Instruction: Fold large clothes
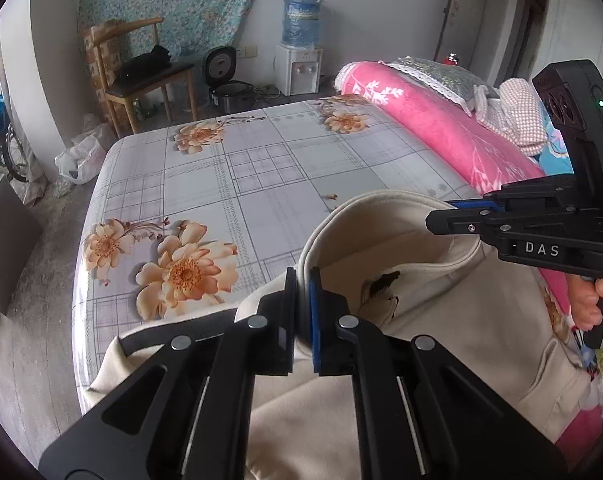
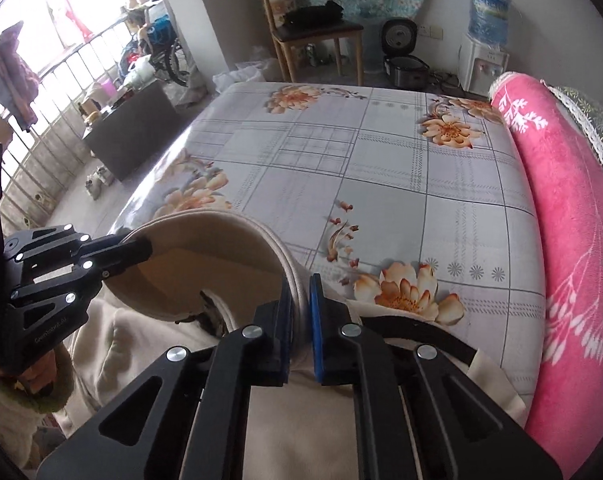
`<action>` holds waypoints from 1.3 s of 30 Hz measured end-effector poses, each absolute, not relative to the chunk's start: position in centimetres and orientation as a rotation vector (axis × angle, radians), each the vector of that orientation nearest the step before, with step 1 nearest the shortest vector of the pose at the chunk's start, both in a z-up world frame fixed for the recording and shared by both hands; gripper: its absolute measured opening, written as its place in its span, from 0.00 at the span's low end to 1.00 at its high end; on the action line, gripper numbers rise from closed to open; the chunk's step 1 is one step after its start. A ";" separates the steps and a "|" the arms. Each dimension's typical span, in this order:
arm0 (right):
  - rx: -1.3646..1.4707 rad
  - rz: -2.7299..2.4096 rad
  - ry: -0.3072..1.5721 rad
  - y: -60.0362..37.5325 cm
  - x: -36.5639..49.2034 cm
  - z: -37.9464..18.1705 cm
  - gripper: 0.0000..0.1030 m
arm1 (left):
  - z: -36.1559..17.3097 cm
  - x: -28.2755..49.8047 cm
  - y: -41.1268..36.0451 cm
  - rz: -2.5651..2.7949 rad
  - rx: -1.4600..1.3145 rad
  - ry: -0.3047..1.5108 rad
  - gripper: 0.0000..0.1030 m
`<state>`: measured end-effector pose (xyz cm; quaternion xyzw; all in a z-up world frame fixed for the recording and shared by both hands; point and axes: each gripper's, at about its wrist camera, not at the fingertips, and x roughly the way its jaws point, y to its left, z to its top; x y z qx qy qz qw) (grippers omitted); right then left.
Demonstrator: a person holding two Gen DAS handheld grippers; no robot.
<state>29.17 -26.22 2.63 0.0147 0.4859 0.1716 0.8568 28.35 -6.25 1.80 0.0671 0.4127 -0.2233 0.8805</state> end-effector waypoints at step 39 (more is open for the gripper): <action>-0.131 0.483 0.989 -18.7 20.9 -3.4 0.29 | 0.2 20.7 -1.8 -0.538 -0.038 0.843 0.11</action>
